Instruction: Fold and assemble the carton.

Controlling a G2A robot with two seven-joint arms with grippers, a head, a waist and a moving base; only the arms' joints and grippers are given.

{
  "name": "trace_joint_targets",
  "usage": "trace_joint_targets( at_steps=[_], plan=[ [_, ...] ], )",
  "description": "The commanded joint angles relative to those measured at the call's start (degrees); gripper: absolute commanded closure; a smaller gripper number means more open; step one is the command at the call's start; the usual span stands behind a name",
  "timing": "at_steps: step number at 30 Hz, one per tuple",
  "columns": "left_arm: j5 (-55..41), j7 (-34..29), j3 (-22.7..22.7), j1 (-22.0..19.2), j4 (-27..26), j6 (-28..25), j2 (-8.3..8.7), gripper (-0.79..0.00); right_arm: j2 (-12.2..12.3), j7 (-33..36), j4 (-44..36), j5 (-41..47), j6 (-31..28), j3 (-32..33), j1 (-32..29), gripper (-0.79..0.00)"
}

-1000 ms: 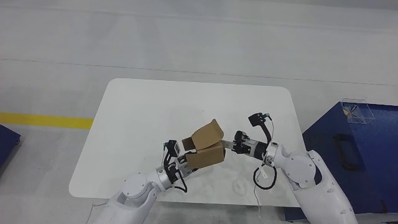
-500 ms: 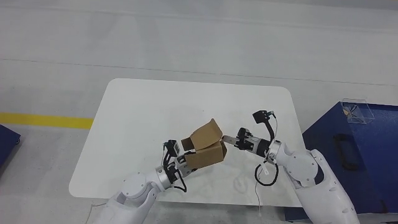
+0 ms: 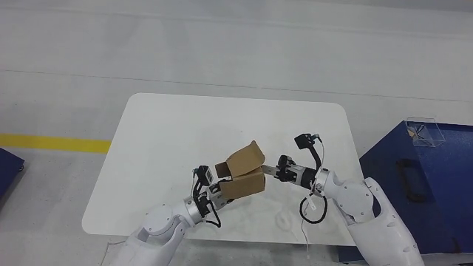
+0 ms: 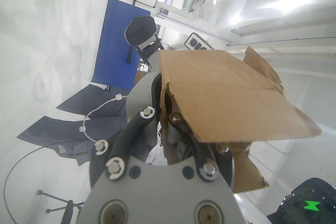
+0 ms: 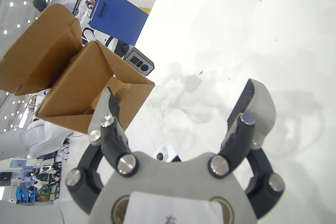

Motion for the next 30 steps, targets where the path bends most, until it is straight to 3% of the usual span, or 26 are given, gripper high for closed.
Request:
trace_joint_targets(
  at_steps=[1,23,30],
  plan=[
    [0.00,-0.01,-0.01,0.01,0.01,0.01,-0.01,0.000,0.03,-0.05,-0.20,-0.07,0.00,0.05,0.03,-0.785],
    [0.65,0.25,-0.22,0.85,-0.79,-0.72,0.03,0.000,0.26,-0.23,-1.82,-2.34,0.93,-0.78,-0.51,-0.785],
    [0.49,0.30,-0.15,0.89,-0.87,-0.58,-0.01,0.000,0.58,-2.07,-1.23,0.01,0.16,2.04,-1.64,-0.785]
  ],
)
